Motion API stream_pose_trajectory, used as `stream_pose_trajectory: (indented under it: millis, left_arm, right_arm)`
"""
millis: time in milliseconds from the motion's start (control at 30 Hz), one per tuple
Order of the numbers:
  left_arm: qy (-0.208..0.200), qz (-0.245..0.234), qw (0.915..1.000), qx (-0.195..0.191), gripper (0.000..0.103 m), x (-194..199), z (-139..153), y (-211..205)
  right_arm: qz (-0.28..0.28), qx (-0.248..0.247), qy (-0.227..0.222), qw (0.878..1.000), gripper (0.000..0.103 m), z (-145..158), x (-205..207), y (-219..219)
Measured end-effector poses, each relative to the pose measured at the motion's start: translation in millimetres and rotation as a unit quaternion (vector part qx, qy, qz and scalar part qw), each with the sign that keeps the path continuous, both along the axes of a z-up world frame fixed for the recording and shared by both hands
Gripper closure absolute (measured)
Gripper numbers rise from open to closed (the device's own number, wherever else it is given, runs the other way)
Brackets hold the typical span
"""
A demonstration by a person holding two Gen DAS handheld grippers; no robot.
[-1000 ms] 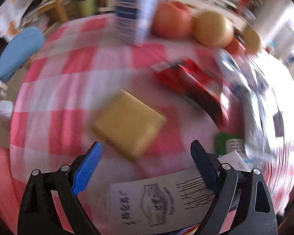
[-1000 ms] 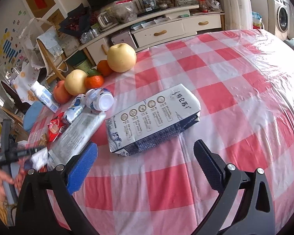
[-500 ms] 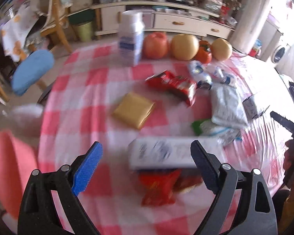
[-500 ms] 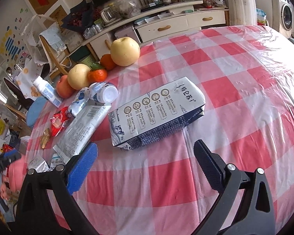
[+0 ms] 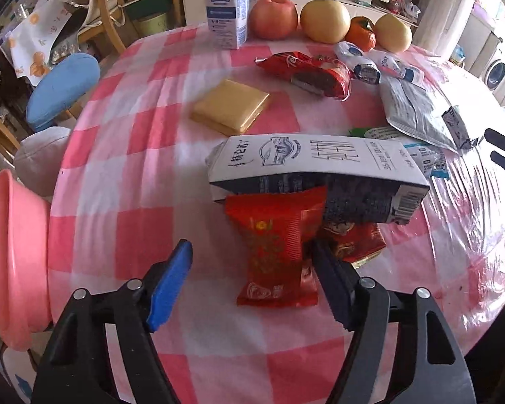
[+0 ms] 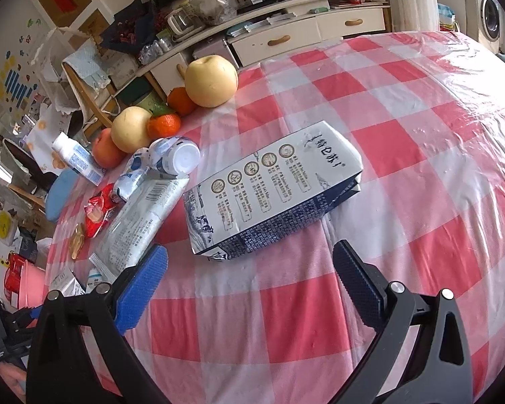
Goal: Collect trash
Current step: 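Grasp the red snack packet with the left tool while the right tool grasps the white carton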
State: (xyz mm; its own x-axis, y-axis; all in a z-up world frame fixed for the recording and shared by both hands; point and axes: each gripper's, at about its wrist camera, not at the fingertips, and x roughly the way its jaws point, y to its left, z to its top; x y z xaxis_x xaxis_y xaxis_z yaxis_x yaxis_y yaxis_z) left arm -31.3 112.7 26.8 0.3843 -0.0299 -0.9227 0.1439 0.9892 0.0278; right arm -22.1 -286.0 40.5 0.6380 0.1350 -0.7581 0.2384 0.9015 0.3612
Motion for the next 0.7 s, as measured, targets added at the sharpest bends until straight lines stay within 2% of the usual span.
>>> stream_pose_trajectory:
  millis: [167, 267, 367, 533, 700]
  left_arm:
    - [0.002, 0.004, 1.0000, 0.002, 0.044, 5, -13, -3]
    - [-0.007, 0.005, 0.9999, -0.005, 0.054, 5, -12, -7]
    - [-0.013, 0.003, 0.9999, -0.006, 0.059, 4, -11, -11]
    - [-0.016, -0.002, 0.9998, -0.010, 0.061, 4, -12, -18]
    - [-0.020, -0.006, 0.9995, -0.023, 0.062, 2, -8, -19]
  right_arm:
    - [-0.014, 0.004, 0.007, 1.000, 0.004, -8, 7, -5]
    - [-0.026, 0.006, 0.006, 1.000, 0.004, -10, 11, -10]
    - [-0.029, -0.005, 0.006, 1.000, 0.004, -12, 17, -13]
    - [-0.020, -0.034, 0.006, 0.999, 0.004, -16, 31, -12]
    - [0.008, -0.041, -0.011, 0.999, 0.004, -17, 45, -7]
